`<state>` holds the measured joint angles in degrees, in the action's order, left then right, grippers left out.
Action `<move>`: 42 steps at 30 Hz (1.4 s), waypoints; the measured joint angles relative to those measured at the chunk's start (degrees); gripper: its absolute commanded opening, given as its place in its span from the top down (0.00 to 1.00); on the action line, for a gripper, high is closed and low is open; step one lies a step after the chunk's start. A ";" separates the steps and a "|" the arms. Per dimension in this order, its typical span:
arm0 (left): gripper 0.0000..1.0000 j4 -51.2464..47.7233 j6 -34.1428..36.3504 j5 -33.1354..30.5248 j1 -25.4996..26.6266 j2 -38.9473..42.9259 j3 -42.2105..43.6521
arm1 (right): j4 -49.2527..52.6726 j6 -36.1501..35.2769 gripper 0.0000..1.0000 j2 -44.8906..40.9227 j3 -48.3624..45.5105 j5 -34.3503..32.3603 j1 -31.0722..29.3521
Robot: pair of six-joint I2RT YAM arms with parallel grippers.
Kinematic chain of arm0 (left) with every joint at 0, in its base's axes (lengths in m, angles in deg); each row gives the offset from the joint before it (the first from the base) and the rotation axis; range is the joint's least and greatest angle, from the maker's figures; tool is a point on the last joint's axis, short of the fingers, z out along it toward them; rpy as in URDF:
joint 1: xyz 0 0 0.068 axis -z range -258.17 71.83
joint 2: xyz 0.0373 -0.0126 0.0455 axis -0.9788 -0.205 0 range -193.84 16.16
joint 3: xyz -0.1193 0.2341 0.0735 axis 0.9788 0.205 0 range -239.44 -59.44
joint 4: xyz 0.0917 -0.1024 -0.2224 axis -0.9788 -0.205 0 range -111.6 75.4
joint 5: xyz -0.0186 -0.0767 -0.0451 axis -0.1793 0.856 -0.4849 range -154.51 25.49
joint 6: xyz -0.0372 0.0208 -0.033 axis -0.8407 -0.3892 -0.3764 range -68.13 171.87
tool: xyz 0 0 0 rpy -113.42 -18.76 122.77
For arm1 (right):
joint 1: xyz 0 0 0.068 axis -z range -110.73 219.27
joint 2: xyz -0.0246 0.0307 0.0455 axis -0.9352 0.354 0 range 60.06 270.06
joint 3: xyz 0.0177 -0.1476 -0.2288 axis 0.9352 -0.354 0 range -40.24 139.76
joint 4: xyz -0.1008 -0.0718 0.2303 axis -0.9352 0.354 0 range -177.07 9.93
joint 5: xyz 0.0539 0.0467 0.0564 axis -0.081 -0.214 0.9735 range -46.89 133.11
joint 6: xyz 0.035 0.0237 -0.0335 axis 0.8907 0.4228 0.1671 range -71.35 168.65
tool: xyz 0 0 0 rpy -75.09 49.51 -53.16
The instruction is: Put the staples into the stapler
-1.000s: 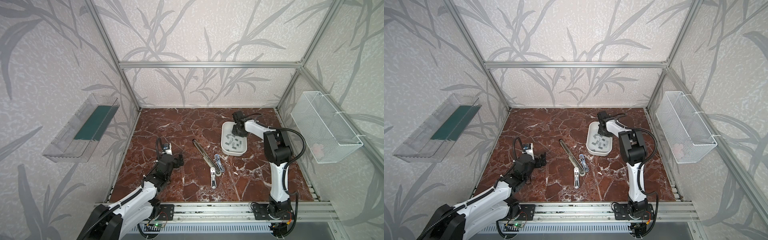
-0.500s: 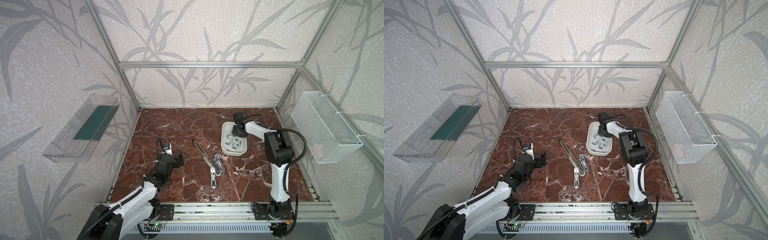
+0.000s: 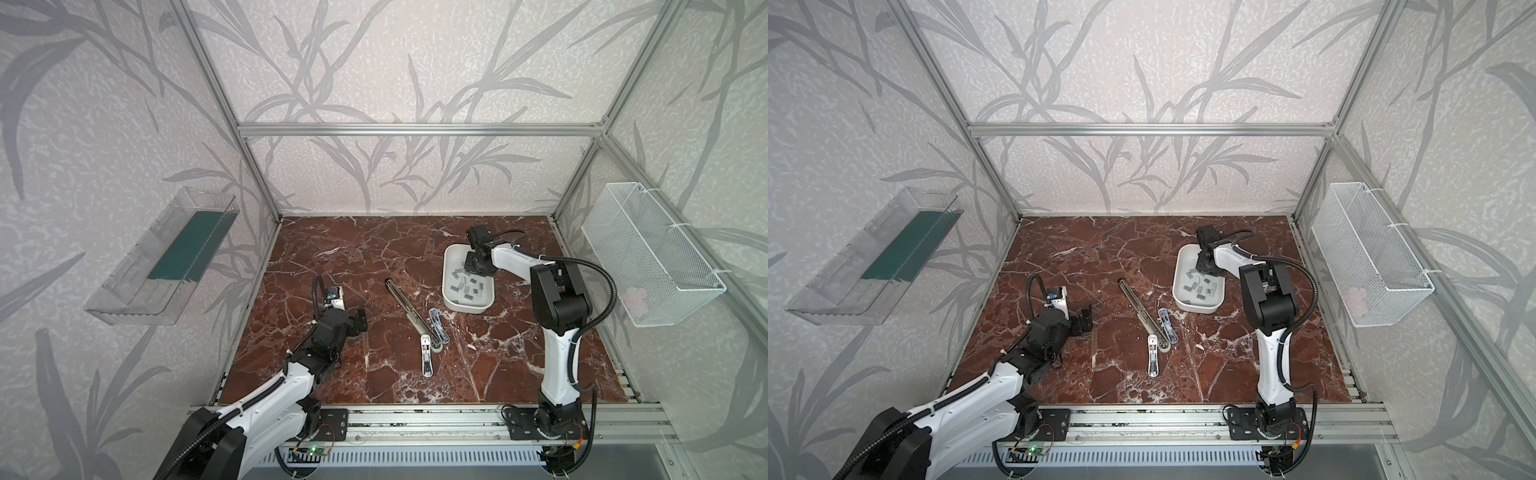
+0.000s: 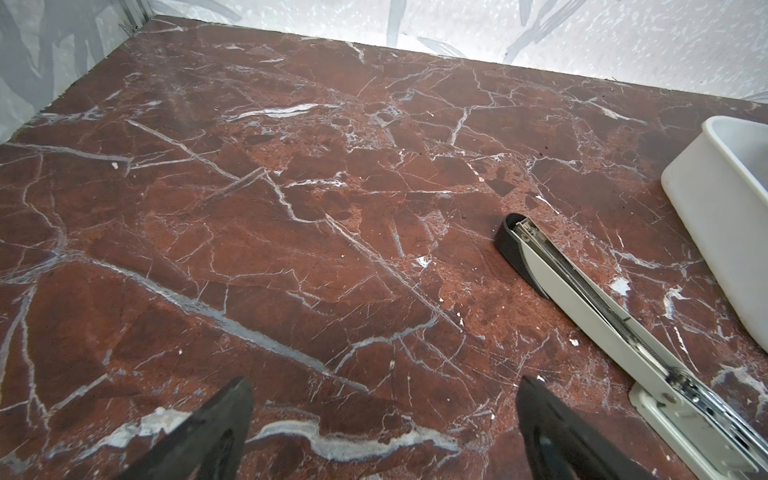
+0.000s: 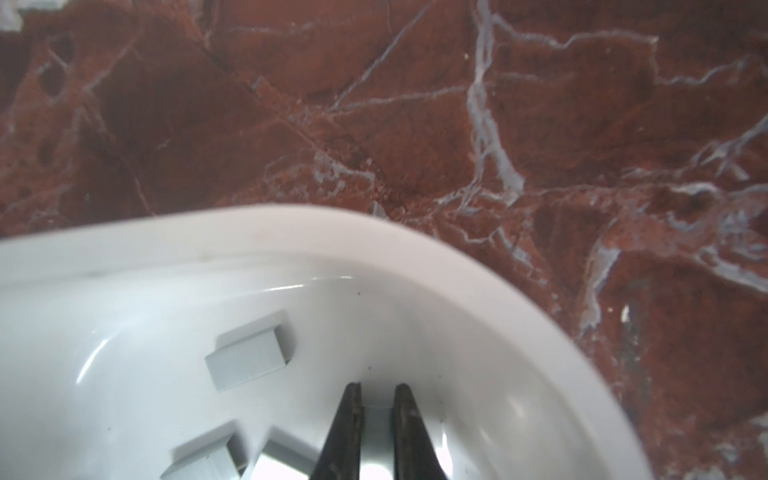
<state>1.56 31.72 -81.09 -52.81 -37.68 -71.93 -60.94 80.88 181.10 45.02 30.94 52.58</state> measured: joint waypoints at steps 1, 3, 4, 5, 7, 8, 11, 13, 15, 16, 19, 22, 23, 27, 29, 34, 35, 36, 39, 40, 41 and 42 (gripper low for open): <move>0.01 0.02 0.00 0.04 0.00 -0.04 0.00 | 0.44 -0.35 0.95 -0.48 -0.44 0.09 -0.15; 0.01 0.15 0.00 0.28 0.00 -0.33 0.00 | 1.44 -1.09 0.95 -1.99 -1.84 0.04 -0.83; 0.01 0.15 0.00 0.37 0.00 -0.48 0.00 | 1.73 -1.70 0.96 -3.08 -2.73 -0.04 -1.29; 0.01 0.15 0.00 0.42 0.00 -0.61 0.00 | 2.08 -2.40 0.97 -4.61 -3.85 -0.26 -1.92; 0.01 0.15 0.00 0.42 0.00 -0.70 0.00 | 2.56 -3.72 0.98 -7.96 -5.73 -0.90 -3.30; 0.01 0.20 0.00 0.42 0.00 -0.70 0.00 | 2.64 -4.61 0.98 -10.19 -6.71 -1.60 -4.33; 0.01 0.22 0.00 0.63 0.00 -1.09 -0.04 | 2.56 -6.60 0.98 -16.79 -9.33 -4.28 -7.61; 0.01 0.20 0.00 0.98 0.00 -1.77 -0.22 | 2.54 -7.61 0.98 -20.87 -10.80 -5.77 -9.70; 0.01 0.17 0.00 1.51 0.00 -2.56 -0.48 | 2.23 -8.59 0.99 -24.96 -12.83 -6.25 -11.69; 0.01 0.17 0.00 1.70 0.00 -2.89 -0.61 | 1.95 -9.18 0.99 -26.82 -14.05 -6.32 -12.57; 0.01 0.11 0.00 2.25 0.00 -3.76 -1.16 | 0.48 -12.17 0.99 -32.09 -18.36 -6.84 -16.20; 0.01 0.11 0.02 2.86 0.00 -4.13 -1.62 | -1.51 -15.89 1.00 -36.30 -22.47 -6.86 -22.36; 0.01 0.11 0.02 3.02 0.00 -4.15 -1.62 | -2.14 -17.11 1.00 -37.48 -23.71 -6.71 -24.59; 0.01 0.11 0.04 3.43 0.00 -4.13 -1.62 | -4.24 -20.57 1.00 -41.27 -28.33 -5.79 -32.09; 0.01 0.09 0.04 3.69 0.00 -4.13 -1.62 | -5.42 -21.55 1.00 -43.25 -30.93 -5.31 -34.42; 0.01 0.09 0.02 4.26 0.00 -4.46 -1.64 | -7.48 -22.69 1.00 -47.45 -36.72 -5.16 -39.78; 0.01 0.07 0.02 4.26 0.00 -4.66 -1.64 | -8.09 -22.67 1.00 -47.98 -37.62 -5.11 -40.46; 0.01 0.02 0.02 4.28 0.00 -4.87 -1.66 | -8.76 -22.62 1.00 -48.35 -38.47 -4.94 -41.03; 0.01 -0.13 0.02 4.28 0.00 -5.22 -1.73 | -11.28 -22.21 0.99 -48.74 -40.83 -3.65 -42.69; 0.01 -0.17 0.02 4.28 0.00 -5.22 -1.75 | -12.11 -22.01 1.00 -48.70 -41.44 -3.19 -42.82; 0.01 -0.20 0.04 4.28 0.00 -5.25 -1.75 | -12.92 -21.62 1.00 -48.57 -42.10 -2.75 -42.97; 0.01 -0.24 0.02 4.28 0.00 -5.25 -1.75 | -13.46 -21.29 1.00 -48.28 -42.60 -2.64 -42.99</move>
<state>1.32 31.75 -76.81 -52.81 -42.93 -73.68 -74.41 59.59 132.82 2.42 28.30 9.59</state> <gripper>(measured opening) 0.992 0.134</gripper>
